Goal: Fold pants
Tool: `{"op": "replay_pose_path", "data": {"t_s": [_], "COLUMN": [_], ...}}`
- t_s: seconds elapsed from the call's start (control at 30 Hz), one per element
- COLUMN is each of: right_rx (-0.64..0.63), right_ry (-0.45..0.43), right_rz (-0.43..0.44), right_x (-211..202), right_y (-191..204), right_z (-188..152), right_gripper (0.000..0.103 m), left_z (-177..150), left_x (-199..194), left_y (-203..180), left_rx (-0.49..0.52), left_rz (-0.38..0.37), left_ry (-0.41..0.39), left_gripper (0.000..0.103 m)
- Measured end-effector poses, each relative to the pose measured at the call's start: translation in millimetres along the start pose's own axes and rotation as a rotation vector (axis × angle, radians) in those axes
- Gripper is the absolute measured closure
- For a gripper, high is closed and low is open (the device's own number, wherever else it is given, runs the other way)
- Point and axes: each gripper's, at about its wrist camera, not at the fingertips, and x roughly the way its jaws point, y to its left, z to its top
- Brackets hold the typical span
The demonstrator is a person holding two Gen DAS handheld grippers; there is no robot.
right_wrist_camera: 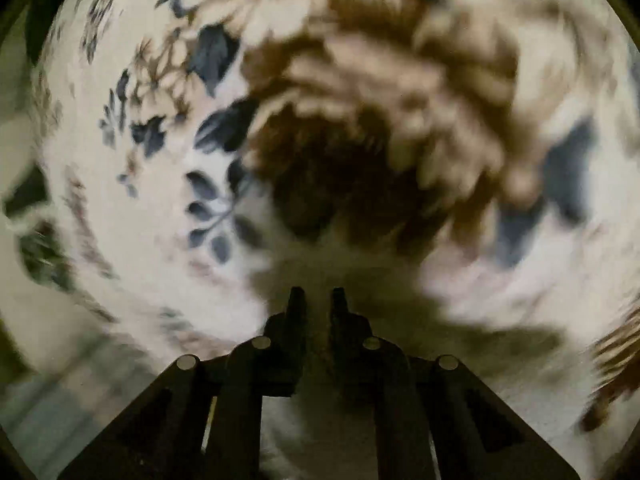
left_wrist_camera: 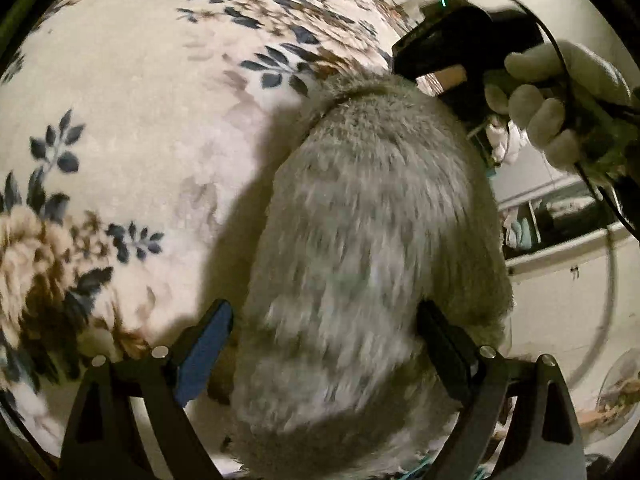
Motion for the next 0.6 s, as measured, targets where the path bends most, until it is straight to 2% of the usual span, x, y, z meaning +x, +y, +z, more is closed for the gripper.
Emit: {"op": "replay_pose_path", "data": {"t_s": [0.03,0.1,0.17,0.2,0.27,0.33,0.37,0.4,0.43,0.47,0.53,0.57,0.6], "right_rx": [-0.1,-0.179,-0.338,-0.4,-0.615,-0.767,-0.848,-0.907,-0.935,-0.93,-0.764,-0.652,-0.591], "right_ry": [-0.055,-0.088,-0.096,-0.086,-0.013,0.055,0.075,0.126,0.164,0.161,0.137,0.099,0.056], "right_rz": [-0.038,-0.014,0.027,0.019,-0.078,-0.237,-0.292,-0.331,-0.404,-0.457,-0.432,-0.413,-0.419], "right_x": [-15,-34,-48,-47,-27,3,19,35,50,55,52,43,35], "right_y": [13,31,65,80,122,146,156,162,164,163,148,136,127], "right_z": [-1,-7,-18,-23,-37,-47,-53,-58,-59,-56,-27,-6,6], "right_gripper": [0.086,0.077,0.028,0.02,0.017,0.017,0.023,0.035,0.08,0.093,0.098,0.103,0.103], "left_z": [0,0,0,0,-1,0,0,0,0,-1,-4,-5,-7], "left_x": [-1,-5,-7,-8,-6,-2,0,2,4,7,11,13,15], "left_y": [-1,-2,-2,-2,-6,-10,-13,-16,-18,-20,-22,-22,-21], "left_rx": [0.007,0.011,0.008,0.007,0.006,0.005,0.012,0.02,0.024,0.029,0.028,0.025,0.019], "left_rz": [-0.002,-0.01,-0.015,-0.018,-0.014,-0.017,-0.01,-0.012,-0.014,-0.008,-0.01,-0.007,-0.008], "left_ry": [0.003,0.007,0.007,0.008,0.009,0.012,0.014,0.015,0.017,0.019,0.021,0.022,0.026], "left_gripper": [0.011,0.011,0.011,0.011,0.011,0.011,0.011,0.011,0.011,0.011,0.011,0.011,0.011]}}
